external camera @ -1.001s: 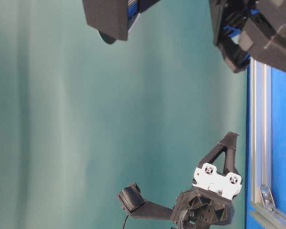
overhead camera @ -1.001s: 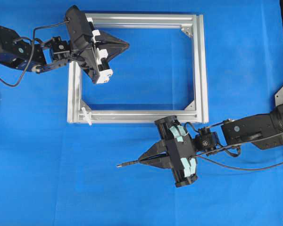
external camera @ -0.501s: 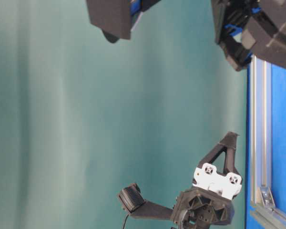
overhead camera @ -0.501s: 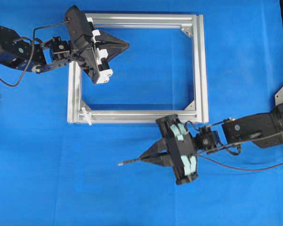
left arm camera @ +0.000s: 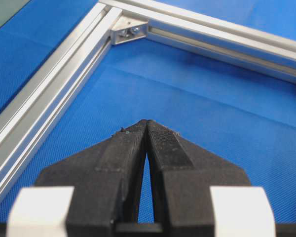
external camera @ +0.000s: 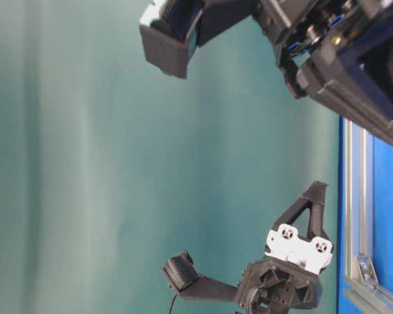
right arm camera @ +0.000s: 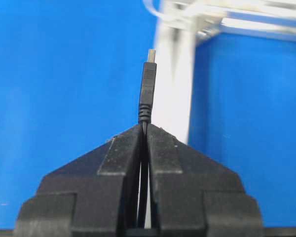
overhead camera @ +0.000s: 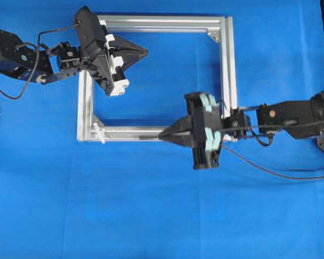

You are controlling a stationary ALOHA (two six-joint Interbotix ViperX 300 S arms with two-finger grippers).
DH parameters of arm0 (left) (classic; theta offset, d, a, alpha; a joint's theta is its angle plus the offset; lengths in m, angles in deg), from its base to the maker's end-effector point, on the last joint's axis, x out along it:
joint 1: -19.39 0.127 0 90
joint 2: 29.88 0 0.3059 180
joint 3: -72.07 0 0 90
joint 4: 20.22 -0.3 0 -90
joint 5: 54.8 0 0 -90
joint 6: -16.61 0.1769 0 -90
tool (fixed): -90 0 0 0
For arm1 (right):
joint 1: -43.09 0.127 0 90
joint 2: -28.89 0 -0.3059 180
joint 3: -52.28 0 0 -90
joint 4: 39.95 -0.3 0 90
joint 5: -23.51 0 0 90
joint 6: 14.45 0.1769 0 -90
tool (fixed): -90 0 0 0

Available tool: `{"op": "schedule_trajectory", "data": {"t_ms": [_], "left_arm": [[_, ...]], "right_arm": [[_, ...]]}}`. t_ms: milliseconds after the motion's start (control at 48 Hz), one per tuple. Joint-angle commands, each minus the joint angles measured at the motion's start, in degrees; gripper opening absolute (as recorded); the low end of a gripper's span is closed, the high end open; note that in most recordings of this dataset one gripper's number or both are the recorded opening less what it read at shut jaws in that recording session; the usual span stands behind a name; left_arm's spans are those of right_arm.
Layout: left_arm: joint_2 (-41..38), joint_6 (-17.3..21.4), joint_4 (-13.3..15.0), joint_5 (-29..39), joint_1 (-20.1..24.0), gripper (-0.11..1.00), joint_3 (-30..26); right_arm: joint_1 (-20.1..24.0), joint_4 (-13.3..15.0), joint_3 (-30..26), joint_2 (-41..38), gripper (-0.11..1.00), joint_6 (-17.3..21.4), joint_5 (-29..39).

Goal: Insert the wire through the string loop located on the left side.
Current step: 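Lift the cable and carry it left toward the white zip-tie loop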

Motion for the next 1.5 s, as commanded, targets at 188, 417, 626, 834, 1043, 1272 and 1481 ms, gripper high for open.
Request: {"op": "schedule_trajectory", "data": {"t_ms": [188,417,626,834,1043,1272,1481], "left_arm": [[1.8,-0.1,-0.2,-0.4,-0.4,0.00,-0.4],[1.8,-0.1,-0.2,-0.4,-0.3,0.00,-0.7],[1.8,-0.1,-0.2,-0.4,-0.4,0.00,-0.5],[1.8,-0.1,-0.2,-0.4,-0.4,0.00,-0.4],[1.8,-0.1,-0.2,-0.4,-0.4,0.00,-0.4],[1.8,-0.2,-0.2,-0.4,-0.5,0.00,-0.4],[1.8,-0.2,-0.2,-0.3,-0.6,0.00,-0.3]], "right_arm": [[-0.5,0.0,0.0,1.6,0.00,-0.2,-0.4],[-0.5,0.0,-0.5,1.3,0.00,0.0,-0.4],[-0.5,0.0,-2.7,-0.4,0.00,0.0,-0.4],[-0.5,0.0,-6.2,-2.9,0.00,0.1,0.9],[-0.5,-0.1,-10.3,-5.7,0.00,0.0,2.5],[-0.5,-0.1,-13.1,-7.8,0.00,0.0,3.0],[-0.5,-0.1,-13.4,-8.2,0.00,0.1,3.0]]}}
